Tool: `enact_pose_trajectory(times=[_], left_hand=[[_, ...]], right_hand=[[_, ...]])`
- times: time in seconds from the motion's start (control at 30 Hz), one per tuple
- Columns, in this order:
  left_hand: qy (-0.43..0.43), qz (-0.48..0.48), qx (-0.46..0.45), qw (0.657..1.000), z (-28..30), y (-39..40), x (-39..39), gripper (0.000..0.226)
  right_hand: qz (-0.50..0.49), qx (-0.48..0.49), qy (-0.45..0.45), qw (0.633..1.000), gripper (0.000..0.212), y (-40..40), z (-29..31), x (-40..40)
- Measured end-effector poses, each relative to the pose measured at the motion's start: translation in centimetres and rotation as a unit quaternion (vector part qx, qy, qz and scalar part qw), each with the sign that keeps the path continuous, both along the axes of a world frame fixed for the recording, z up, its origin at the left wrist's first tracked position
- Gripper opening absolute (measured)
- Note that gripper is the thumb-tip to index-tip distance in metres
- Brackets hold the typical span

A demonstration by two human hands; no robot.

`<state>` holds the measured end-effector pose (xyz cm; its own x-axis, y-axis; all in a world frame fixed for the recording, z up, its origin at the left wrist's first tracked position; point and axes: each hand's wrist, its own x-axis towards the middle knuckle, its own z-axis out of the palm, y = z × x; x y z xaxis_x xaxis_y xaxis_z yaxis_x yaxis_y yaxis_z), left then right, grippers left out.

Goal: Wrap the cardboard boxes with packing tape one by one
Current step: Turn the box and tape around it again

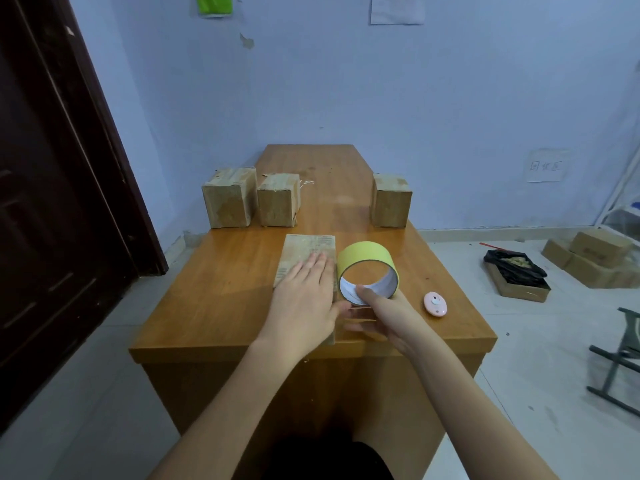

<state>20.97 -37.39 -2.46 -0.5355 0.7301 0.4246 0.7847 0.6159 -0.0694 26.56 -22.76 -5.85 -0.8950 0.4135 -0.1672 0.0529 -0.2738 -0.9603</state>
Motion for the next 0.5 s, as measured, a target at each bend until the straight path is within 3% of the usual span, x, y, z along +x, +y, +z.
enact_pose_trajectory(times=[0.17, 0.27, 0.37, 0.5], left_hand=[[-0.055, 0.007, 0.051, 0.997, 0.4, -0.3, -0.1, 0.072], [-0.075, -0.006, 0.084, 0.994, 0.4, -0.3, 0.1, 0.072], [-0.087, -0.006, 0.1, 0.991, 0.2, 0.0, 0.3, 0.07], [-0.094, -0.002, 0.116, 0.989, 0.1, 0.2, 0.2, 0.069]], right_hand=[[-0.069, 0.052, 0.0, 0.996, 0.043, -0.4, 0.0, -0.4], [0.0, 0.115, -0.071, 0.991, 0.048, -0.9, 0.8, -0.5], [0.056, 0.109, -0.076, 0.99, 0.044, -0.9, 1.3, -0.6], [0.049, 0.106, -0.043, 0.992, 0.031, -0.4, 1.5, -0.6]])
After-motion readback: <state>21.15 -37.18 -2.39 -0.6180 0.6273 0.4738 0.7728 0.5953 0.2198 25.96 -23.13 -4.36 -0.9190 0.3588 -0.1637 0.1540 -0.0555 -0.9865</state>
